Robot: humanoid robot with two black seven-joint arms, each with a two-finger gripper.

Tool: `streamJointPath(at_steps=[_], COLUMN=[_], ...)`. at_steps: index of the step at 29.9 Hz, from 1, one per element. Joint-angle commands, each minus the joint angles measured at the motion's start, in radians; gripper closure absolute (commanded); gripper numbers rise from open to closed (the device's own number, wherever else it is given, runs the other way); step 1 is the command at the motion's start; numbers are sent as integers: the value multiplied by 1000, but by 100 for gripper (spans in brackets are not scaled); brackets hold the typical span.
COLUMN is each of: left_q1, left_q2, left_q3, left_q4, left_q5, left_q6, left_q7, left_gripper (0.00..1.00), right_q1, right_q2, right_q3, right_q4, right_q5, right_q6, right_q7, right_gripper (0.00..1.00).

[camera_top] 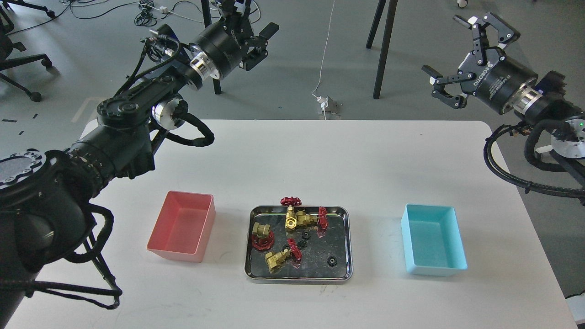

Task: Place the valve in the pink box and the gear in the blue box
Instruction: 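Move the left gripper toward the metal tray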

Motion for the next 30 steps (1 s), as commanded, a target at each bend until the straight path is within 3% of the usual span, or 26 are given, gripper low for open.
streamJointPath(at_steps=[1, 6, 8, 13, 16, 19, 21, 23, 27, 30], left_q1=[37, 39, 46, 149, 152, 113, -5, -188, -583, -751], left_q2=[25, 23, 16, 95, 198, 360, 460, 520, 537, 475], left_q3=[-37, -140, -210, -419, -409, -240, -44, 236, 726, 982], left_q4=[0, 17, -33, -380, -555, -726, -825, -897, -1013, -1089], left_q5=[1, -80, -124, -142, -45, 90, 163, 284, 594, 827], left_q6=[0, 0, 0, 0, 0, 0, 0, 73, 190, 275], left_q7=[0, 0, 0, 0, 0, 0, 0, 0, 0, 0], left_gripper=[0, 0, 0, 0, 0, 1, 2, 4, 10, 12], right_q1=[-12, -7, 2, 29, 22, 5, -7, -26, -55, -56], right_q2=[37, 47, 56, 59, 47, 33, 34, 47, 96, 114], right_q3=[15, 130, 187, 216, 219, 218, 218, 208, 211, 219], right_q4=[-34, -63, -68, -62, -62, -71, -68, -57, -54, -54], right_q5=[-5, -5, -4, -2, -2, -4, -2, -2, -1, -1], right_q6=[0, 0, 0, 0, 0, 0, 0, 0, 0, 0], right_q7=[1, 0, -2, -4, -7, -7, -7, -8, -8, -8], right_gripper=[0, 0, 0, 0, 0, 0, 0, 0, 0, 0])
